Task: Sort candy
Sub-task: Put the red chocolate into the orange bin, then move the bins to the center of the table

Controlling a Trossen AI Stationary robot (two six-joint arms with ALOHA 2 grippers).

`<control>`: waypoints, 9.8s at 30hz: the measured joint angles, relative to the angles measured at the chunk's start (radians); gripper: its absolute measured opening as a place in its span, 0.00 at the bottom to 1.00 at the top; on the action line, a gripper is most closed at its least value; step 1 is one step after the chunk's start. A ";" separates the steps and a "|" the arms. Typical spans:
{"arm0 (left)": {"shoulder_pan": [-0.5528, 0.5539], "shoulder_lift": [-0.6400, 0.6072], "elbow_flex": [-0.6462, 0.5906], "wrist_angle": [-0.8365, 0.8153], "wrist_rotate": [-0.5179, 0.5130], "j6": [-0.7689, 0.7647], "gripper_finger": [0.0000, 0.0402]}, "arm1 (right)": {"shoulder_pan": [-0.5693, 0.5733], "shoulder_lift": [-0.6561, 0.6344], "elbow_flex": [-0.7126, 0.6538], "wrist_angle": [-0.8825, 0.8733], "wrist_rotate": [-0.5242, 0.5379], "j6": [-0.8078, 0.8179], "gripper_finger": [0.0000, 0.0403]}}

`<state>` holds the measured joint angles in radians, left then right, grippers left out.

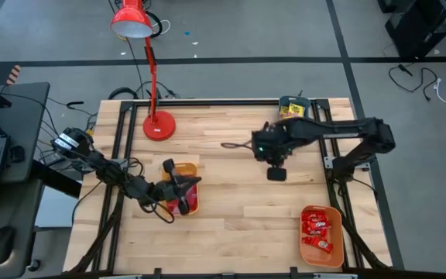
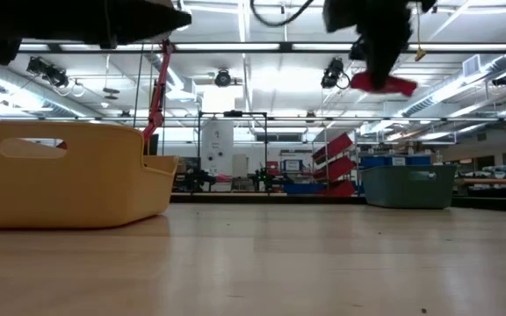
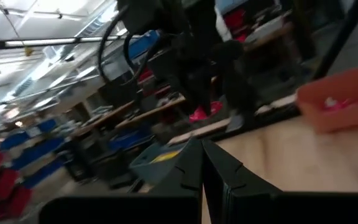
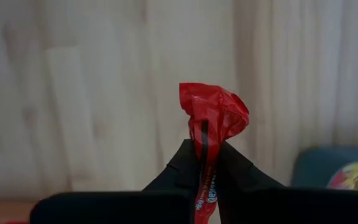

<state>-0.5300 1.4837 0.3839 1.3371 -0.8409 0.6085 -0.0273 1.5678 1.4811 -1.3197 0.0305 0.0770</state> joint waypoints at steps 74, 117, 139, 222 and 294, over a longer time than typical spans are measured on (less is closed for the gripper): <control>-0.074 0.002 0.084 -0.062 0.037 -0.168 0.01 | 1.010 -0.146 -0.477 0.149 -0.025 0.908 0.06; -0.074 0.002 0.084 -0.081 -0.005 -0.168 0.01 | 1.006 -0.146 -0.591 0.259 0.022 0.889 0.11; -0.074 0.002 0.084 -0.088 -0.005 -0.169 0.01 | 1.006 -0.146 -0.591 0.308 0.029 0.889 0.11; -0.080 0.002 0.084 -0.094 -0.006 -0.175 0.01 | 0.933 -0.146 -0.367 0.067 -0.076 1.026 0.24; -0.313 -0.001 0.620 -2.609 0.454 -1.569 0.00 | -0.043 -0.146 -0.765 1.504 0.287 0.407 0.00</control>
<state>-0.8431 1.4830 1.0039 -1.2718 -0.3867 -0.9606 -0.0708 1.4220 0.7159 0.1847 0.3170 0.4845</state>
